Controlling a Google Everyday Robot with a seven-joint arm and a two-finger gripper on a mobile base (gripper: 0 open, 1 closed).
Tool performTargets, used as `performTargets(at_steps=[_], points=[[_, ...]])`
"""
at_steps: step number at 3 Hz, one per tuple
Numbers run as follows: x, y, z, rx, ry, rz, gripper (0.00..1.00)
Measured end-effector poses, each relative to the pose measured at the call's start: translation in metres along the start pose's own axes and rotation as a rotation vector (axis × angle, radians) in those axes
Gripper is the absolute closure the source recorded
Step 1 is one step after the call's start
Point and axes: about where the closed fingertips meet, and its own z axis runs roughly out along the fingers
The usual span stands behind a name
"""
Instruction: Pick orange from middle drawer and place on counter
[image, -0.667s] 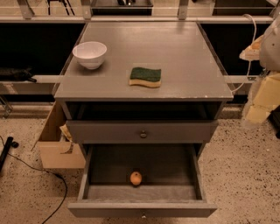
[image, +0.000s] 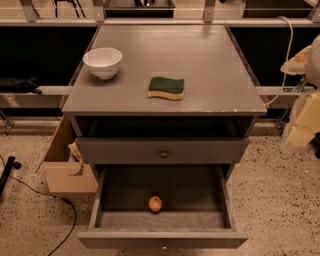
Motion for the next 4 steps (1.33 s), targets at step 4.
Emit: performTargets(at_steps=[4], points=[[-0.031,0.082,0.151,-0.287,-0.164,0.075,0.00]])
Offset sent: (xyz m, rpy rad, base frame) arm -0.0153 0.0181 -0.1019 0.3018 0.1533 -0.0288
